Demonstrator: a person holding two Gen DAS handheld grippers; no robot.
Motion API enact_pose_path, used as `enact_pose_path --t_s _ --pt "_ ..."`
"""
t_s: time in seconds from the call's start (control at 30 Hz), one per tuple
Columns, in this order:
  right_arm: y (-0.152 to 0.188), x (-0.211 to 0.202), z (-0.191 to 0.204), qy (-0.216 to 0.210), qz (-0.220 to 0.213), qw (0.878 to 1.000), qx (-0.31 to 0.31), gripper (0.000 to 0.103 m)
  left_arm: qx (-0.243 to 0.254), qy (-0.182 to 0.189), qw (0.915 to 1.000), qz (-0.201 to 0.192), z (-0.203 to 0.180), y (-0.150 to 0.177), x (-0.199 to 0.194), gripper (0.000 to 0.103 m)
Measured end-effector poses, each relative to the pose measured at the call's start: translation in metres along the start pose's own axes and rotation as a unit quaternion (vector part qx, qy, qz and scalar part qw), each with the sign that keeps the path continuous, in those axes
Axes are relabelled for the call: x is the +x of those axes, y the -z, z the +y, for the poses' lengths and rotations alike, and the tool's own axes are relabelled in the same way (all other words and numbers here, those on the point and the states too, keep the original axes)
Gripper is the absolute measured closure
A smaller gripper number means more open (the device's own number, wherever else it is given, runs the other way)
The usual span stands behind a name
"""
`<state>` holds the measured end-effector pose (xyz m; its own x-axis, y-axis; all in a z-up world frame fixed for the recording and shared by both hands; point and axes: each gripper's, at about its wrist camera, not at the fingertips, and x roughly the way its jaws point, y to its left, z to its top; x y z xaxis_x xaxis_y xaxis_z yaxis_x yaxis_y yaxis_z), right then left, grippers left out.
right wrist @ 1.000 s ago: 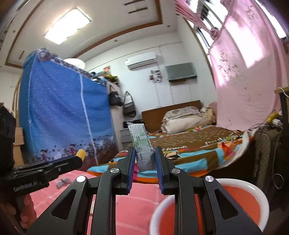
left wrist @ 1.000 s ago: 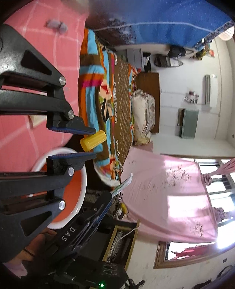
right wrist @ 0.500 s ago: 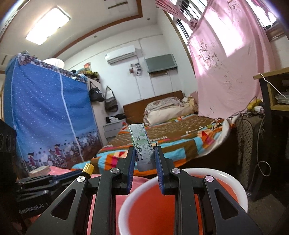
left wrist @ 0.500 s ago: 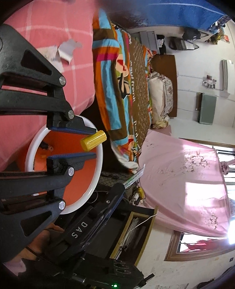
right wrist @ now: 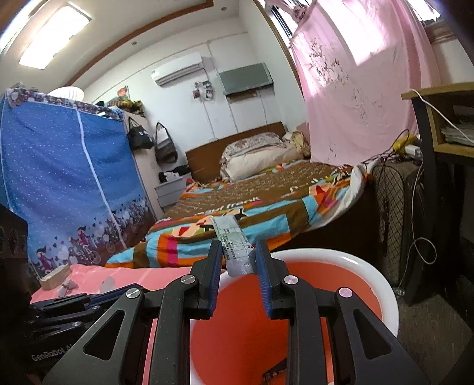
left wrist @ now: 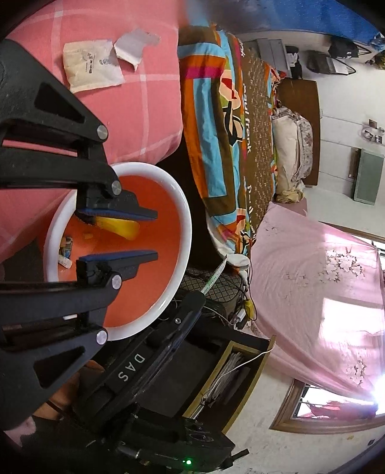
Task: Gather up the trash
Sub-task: 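Carry both items over the bucket and open both tools to drop them, then move both tools back over the bedspread toward the grey cloth and paper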
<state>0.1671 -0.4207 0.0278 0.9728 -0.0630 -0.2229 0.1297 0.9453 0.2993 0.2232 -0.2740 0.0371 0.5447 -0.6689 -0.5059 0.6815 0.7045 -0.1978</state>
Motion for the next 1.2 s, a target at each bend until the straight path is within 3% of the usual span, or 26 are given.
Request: enact_pose_path --t_s 0.37,0.43,0.53,0.8,0.9,1.0,1.13,1.2 --pt "0.001 0.004 -0.002 0.010 0.015 1.000 0.001 0.080 -0.014 -0.010 0.9998 0.006 0.005 0.000 -0.002 0.071" --pt "0.000 0.004 -0.001 0.012 0.015 1.000 0.001 0.077 -0.016 -0.013 0.9998 0.003 0.008 0.000 -0.005 0.069" --pt "0.001 0.004 0.001 0.014 0.013 1.000 0.001 0.066 -0.021 -0.021 0.9996 -0.003 0.014 -0.001 -0.010 0.064" --pt "-0.001 0.002 0.015 0.005 -0.006 1.000 -0.012 0.056 -0.056 -0.059 0.9959 -0.038 0.041 0.001 -0.036 0.046" --pt "-0.003 0.000 0.026 0.000 -0.022 0.999 -0.027 0.051 -0.065 -0.090 0.9917 -0.064 0.053 0.002 -0.052 0.037" --pt "-0.003 -0.003 0.038 -0.007 -0.042 0.998 -0.040 0.030 -0.072 -0.116 0.9868 -0.087 0.063 0.003 -0.066 0.020" --pt "-0.004 -0.006 0.054 -0.020 -0.066 0.996 -0.057 0.025 -0.081 -0.167 0.9738 -0.132 0.080 0.006 -0.092 0.001" --pt "-0.002 -0.008 0.062 -0.028 -0.079 0.994 -0.064 0.018 -0.086 -0.196 0.9642 -0.157 0.086 0.009 -0.103 0.000"
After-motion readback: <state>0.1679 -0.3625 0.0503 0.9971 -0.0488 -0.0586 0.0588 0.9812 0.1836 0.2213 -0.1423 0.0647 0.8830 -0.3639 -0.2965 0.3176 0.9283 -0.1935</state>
